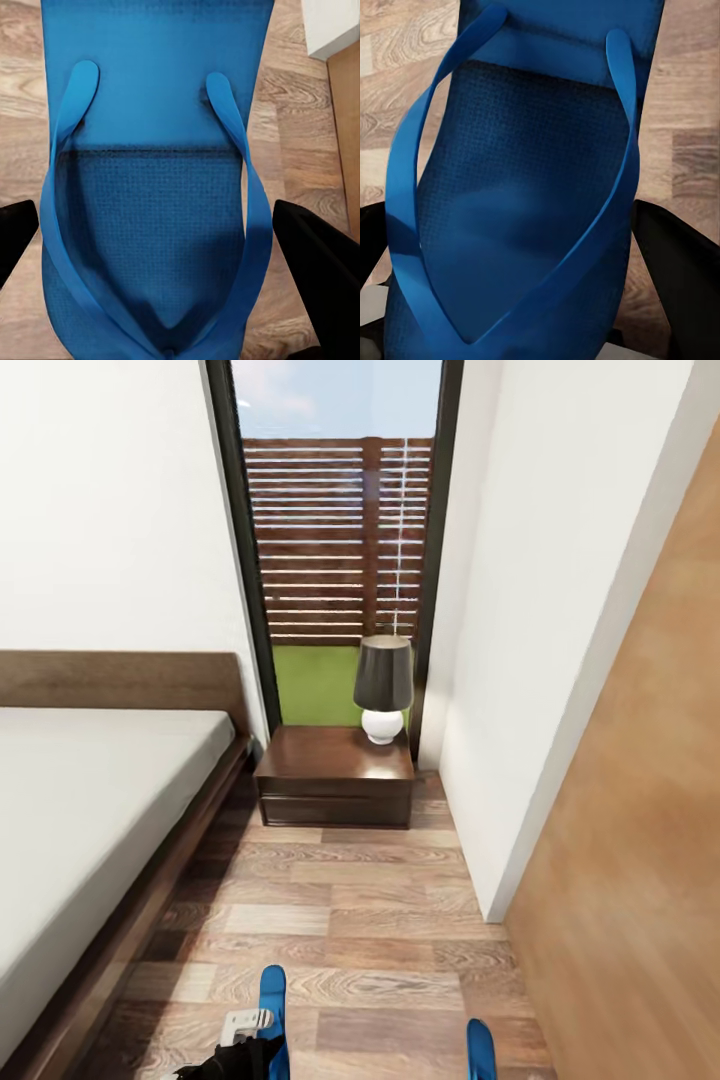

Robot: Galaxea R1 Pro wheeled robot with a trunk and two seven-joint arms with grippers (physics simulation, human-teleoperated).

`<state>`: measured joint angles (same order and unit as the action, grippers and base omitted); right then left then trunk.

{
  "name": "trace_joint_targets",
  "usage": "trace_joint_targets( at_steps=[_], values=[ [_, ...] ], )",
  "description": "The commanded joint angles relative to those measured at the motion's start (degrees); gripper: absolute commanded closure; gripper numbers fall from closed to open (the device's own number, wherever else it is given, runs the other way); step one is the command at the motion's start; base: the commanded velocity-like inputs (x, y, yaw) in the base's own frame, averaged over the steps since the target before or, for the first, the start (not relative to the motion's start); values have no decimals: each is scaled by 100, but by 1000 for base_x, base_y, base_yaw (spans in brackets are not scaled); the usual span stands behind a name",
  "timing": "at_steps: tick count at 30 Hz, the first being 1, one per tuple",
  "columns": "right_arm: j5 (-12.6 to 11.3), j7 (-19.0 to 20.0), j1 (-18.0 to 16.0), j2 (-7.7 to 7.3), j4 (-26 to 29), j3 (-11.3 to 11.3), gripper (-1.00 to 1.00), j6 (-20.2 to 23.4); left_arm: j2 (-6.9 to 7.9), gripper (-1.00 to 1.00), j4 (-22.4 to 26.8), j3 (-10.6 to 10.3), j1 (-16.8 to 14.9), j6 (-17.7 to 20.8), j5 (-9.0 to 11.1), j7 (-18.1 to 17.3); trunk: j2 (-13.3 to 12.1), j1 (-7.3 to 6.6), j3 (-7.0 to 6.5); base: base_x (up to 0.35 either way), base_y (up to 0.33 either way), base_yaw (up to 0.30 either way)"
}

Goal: In the bedroom, move the book from the bed onto either nightstand, and place the two sandals side by side next to the bed.

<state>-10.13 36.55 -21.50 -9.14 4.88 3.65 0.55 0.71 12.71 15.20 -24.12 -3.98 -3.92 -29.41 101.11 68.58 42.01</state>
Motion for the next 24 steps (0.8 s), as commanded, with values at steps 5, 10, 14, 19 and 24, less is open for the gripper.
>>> trace_joint_targets(
  at_steps=[5, 10, 14, 19, 24],
  values=[
    [-2, 23, -4, 0, -5, 40, 100, 7, -1, 100, -6, 36, -5, -26, -39, -21, 2, 3, 5, 322, 0, 0],
    [-5, 19, -4, 0, 1, 40, 100, 7, -1, 100, -6, 36, -5, -27, -39, -21, 2, 3, 5, 322, 0, 0],
    [-6, 19, -4, 0, 2, 40, 100, 7, -1, 100, -6, 36, -5, -26, -39, -21, 2, 3, 5, 322, 0, 0],
    [-5, 19, -4, 0, 2, 40, 100, 7, -1, 100, -6, 36, -5, -29, -39, -21, 2, 3, 5, 322, 0, 0],
    [-6, 22, -4, 0, 0, 41, 100, 7, -1, 100, -6, 36, -5, -27, -39, -21, 2, 3, 5, 321, 0, 0]
  ],
)
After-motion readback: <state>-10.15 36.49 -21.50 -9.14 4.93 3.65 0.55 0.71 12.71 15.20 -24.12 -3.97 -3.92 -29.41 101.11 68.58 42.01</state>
